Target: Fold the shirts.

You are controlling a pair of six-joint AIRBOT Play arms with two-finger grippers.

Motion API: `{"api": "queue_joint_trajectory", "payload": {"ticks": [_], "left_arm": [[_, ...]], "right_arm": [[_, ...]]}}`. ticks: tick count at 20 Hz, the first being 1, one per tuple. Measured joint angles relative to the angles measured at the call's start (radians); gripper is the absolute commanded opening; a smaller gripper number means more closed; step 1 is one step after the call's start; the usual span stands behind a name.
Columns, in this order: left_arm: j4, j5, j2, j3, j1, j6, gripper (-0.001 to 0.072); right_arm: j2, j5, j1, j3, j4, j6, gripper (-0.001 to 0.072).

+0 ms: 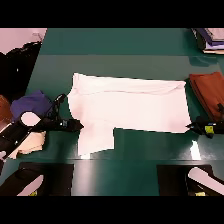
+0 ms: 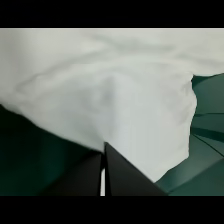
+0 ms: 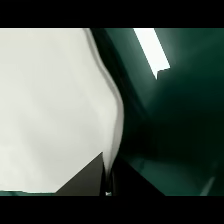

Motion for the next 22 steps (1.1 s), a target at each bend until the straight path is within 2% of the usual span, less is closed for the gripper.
{"api": "queue_joint_trajectory", "payload": {"ticks": [3,7,9,12,16,22], "left_arm": [[0.063,-0.081,0.083,-0.01,0.0,-0.063,0.0022],[0.154,-0.253,0.277,-0.072,0.0,-0.198,0.0023],[0.163,-0.325,0.375,-0.076,0.0,-0.251,0.0023],[0.172,-0.334,0.426,-0.017,0.0,-0.283,0.0023],[0.178,-0.25,0.247,0.124,-0.001,-0.208,0.0025],[0.186,-0.068,-0.174,0.427,0.0,-0.111,0.0025]], "right_arm": [[0.092,0.086,0.0,0.0,-0.132,0.0,0.0017],[0.225,0.222,0.0,0.0,-0.256,0.008,0.0017],[0.279,0.26,0.003,0.001,-0.275,0.026,0.0017],[0.317,0.282,0.044,0.019,-0.245,0.051,0.0017],[0.262,0.258,0.171,0.135,-0.215,0.104,0.0017],[0.005,0.198,0.319,0.416,-0.203,0.179,0.0017]]}}
